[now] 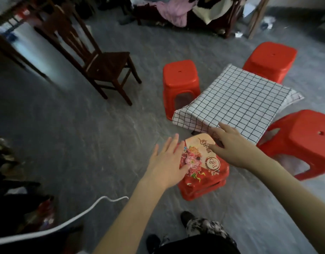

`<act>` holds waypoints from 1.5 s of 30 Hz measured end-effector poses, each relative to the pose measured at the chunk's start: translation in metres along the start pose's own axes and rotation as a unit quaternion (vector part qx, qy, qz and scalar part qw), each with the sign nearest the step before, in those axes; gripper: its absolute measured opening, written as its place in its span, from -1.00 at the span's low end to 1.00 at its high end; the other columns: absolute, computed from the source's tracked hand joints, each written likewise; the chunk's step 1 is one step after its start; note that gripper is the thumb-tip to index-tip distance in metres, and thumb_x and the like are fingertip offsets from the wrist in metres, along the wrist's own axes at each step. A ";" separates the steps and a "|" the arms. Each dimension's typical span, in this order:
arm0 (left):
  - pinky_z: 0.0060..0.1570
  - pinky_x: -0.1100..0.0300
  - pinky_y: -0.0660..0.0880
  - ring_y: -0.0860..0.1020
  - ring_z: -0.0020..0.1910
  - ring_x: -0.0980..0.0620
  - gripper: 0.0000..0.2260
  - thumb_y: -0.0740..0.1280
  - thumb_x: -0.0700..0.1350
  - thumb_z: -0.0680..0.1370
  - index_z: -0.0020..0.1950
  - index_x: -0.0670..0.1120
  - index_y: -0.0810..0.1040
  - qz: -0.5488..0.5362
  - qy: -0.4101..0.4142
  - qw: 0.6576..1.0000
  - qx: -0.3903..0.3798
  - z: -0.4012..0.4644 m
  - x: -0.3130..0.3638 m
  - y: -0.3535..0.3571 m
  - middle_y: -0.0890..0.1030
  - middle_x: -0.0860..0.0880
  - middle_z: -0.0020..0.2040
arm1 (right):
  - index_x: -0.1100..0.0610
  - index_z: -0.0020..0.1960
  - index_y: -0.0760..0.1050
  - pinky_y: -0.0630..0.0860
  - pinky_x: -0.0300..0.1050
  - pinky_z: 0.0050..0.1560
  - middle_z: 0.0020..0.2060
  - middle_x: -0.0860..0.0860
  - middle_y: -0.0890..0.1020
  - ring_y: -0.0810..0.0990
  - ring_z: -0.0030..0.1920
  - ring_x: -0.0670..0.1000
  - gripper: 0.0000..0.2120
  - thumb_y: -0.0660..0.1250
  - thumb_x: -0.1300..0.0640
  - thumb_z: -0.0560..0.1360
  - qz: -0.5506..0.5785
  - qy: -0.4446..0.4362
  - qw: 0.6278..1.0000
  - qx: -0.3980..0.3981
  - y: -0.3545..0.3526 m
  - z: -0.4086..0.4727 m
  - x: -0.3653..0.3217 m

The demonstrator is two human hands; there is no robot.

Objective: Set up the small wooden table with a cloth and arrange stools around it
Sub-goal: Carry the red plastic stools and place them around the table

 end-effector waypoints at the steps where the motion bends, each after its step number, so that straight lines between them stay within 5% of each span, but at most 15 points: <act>1: 0.52 -0.10 -0.14 -0.22 0.57 0.04 -0.34 0.11 0.18 0.63 0.61 0.00 -0.12 0.001 0.015 1.000 -0.003 0.006 0.000 0.000 -0.27 0.03 0.59 | 0.03 0.52 0.18 0.25 0.11 0.40 0.53 0.07 0.14 0.14 0.50 0.12 -0.40 0.24 -0.14 0.56 0.004 0.019 1.000 0.006 0.000 -0.002 0.003; 18: 0.53 -0.07 -0.06 -0.11 0.58 0.03 -0.38 0.05 0.23 0.62 0.60 0.04 -0.04 0.014 0.237 0.969 -0.072 0.080 -0.090 0.036 -0.15 0.05 0.61 | -0.03 0.53 0.14 0.19 0.15 0.46 0.54 0.11 0.12 0.10 0.52 0.18 -0.38 0.22 -0.16 0.55 0.127 0.286 0.949 0.036 0.093 -0.016 -0.045; 25: 0.53 -0.06 -0.04 -0.11 0.58 0.02 -0.39 0.11 0.21 0.61 0.60 0.06 0.00 0.012 0.270 0.954 -0.132 0.140 -0.121 0.108 -0.15 0.04 0.61 | 0.01 0.54 0.12 0.24 0.10 0.45 0.56 0.06 0.06 0.10 0.52 0.14 -0.40 0.22 -0.08 0.56 0.156 0.343 0.925 0.046 0.154 0.003 -0.053; 30: 0.51 -0.05 -0.03 -0.14 0.58 0.00 -0.39 0.13 0.19 0.62 0.60 0.03 0.02 -0.020 0.210 0.967 -0.141 0.223 -0.136 0.176 -0.19 0.04 0.60 | -0.02 0.57 -0.01 0.21 0.02 0.47 0.56 0.00 -0.03 0.03 0.54 0.07 -0.33 0.18 -0.12 0.56 0.171 0.329 0.929 0.004 0.231 0.027 -0.030; 35: 0.51 0.01 -0.02 -0.12 0.58 0.00 -0.42 0.19 0.10 0.61 0.59 0.01 0.09 0.031 0.285 0.953 -0.099 0.289 -0.114 0.261 -0.19 0.03 0.60 | -0.02 0.57 -0.05 0.29 0.20 0.42 0.56 0.09 -0.14 0.00 0.53 0.23 -0.27 0.26 -0.06 0.53 0.160 0.353 0.922 -0.001 0.309 0.083 0.014; 38: 0.51 -0.02 -0.14 -0.20 0.57 -0.04 -0.29 0.38 0.08 0.51 0.58 0.08 0.11 0.113 0.356 0.923 -0.095 0.333 -0.106 0.301 -0.24 -0.01 0.60 | -0.01 0.57 -0.12 0.20 0.37 0.40 0.54 0.14 -0.24 -0.09 0.51 0.38 -0.17 0.32 -0.09 0.50 0.178 0.379 0.908 -0.021 0.355 0.118 0.041; 41: 0.39 -0.21 -0.39 -0.36 0.52 -0.17 -0.07 0.52 0.28 0.26 0.51 0.33 0.08 0.102 0.334 0.934 -0.071 0.374 -0.119 0.321 -0.33 0.01 0.58 | 0.01 0.57 -0.23 0.17 0.41 0.38 0.52 0.16 -0.32 -0.21 0.47 0.46 0.06 0.42 -0.24 0.39 0.218 0.395 0.892 -0.037 0.403 0.144 0.053; 45: 0.40 -0.40 -0.03 -0.29 0.51 -0.31 0.00 0.59 0.26 0.17 0.44 0.47 0.04 -0.009 0.269 0.954 -0.133 0.383 -0.134 0.327 -0.39 0.17 0.53 | 0.11 0.51 -0.45 0.27 0.46 0.27 0.45 0.26 -0.45 -0.47 0.36 0.50 0.32 0.45 -0.36 0.26 0.165 0.405 0.899 -0.003 0.457 0.157 0.038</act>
Point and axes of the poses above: each hand's wrist, its own z-axis towards the middle knuckle, its own y-axis out of the palm, x = y × z, the point moved 1 cm from there along z, towards the middle knuckle
